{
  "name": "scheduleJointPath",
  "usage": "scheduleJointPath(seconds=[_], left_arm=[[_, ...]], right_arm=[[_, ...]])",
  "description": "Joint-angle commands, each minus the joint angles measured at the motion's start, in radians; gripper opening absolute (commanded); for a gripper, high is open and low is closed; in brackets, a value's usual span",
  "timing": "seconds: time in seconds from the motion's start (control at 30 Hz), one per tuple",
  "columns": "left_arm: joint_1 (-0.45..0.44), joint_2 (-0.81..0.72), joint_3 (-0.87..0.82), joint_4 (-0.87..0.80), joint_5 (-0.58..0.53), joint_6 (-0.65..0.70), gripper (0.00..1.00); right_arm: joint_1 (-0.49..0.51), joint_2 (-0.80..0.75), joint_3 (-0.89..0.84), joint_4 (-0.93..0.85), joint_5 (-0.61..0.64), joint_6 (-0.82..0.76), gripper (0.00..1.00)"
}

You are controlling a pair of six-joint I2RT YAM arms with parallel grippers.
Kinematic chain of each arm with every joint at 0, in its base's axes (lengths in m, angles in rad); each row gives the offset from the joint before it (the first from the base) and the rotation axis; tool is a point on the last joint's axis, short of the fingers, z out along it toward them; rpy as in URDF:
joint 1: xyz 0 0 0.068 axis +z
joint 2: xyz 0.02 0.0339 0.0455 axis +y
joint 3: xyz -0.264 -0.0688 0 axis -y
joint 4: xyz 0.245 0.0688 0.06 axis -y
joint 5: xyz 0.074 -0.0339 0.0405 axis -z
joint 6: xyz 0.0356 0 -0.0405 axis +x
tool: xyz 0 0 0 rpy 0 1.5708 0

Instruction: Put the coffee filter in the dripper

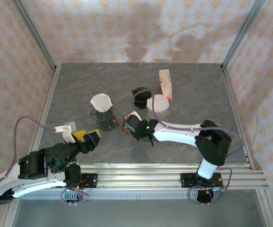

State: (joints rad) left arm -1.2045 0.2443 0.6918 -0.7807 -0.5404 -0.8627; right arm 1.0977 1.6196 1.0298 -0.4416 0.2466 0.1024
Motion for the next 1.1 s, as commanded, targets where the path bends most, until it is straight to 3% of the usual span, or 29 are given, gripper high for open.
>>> scheduleJointPath(seconds=[0.0,0.17,0.73,0.93,1.07], left_arm=[[-0.004,-0.009,-0.011,0.011,-0.039,-0.011,0.88],[-0.004,-0.012,-0.020,0.014,-0.043,-0.013,0.89],[-0.004,-0.005,-0.036,0.028,-0.032,-0.028,0.89],[-0.004,0.011,-0.043,0.037,-0.024,-0.027,0.89],[-0.004,0.013,-0.041,0.037,-0.023,-0.027,0.89]], right_arm=[[0.059,-0.075,-0.027,-0.028,0.089,0.081,0.10],[0.137,-0.097,-0.049,-0.084,0.152,0.125,0.10],[0.205,-0.168,-0.171,-0.119,0.170,0.267,0.13],[0.209,-0.179,-0.194,-0.101,0.158,0.290,0.33],[0.209,-0.191,-0.193,-0.094,0.160,0.297,0.40]])
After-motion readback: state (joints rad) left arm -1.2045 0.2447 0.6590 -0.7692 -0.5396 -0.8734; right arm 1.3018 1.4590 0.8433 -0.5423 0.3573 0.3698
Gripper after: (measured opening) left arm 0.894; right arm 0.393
